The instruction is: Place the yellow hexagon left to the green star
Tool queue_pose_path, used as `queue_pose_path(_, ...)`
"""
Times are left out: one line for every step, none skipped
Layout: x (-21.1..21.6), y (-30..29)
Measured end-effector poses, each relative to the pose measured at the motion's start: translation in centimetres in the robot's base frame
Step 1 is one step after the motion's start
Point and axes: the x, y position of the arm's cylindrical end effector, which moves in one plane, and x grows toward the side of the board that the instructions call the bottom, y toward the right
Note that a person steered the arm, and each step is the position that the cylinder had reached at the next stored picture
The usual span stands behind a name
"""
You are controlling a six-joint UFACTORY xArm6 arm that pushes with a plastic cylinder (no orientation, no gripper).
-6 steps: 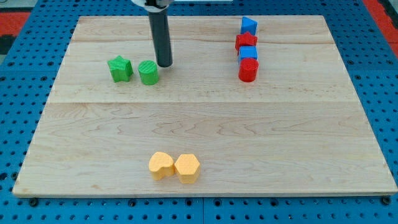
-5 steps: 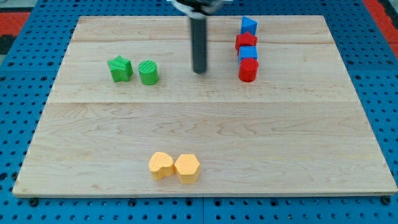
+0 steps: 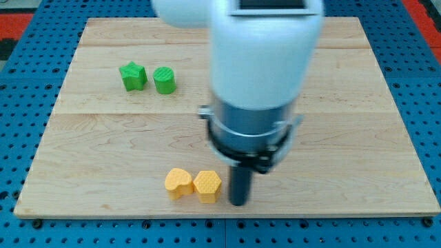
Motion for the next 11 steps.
queue_pose_path(-4.0,-7.2)
queue_pose_path(-6.7,-9.8)
queue_pose_path(-3.1,-3.9)
queue_pose_path(-0.4,-9.2)
queue_pose_path(-4.4,-12.4)
queue_pose_path(-10.5,-12.5)
queue_pose_path(-15.1,-13.5)
queue_pose_path(-14.9,-18.9)
queue_pose_path(-10.1,-18.9)
queue_pose_path(-11.3,-21.7)
queue_pose_path(-16.9,-21.7)
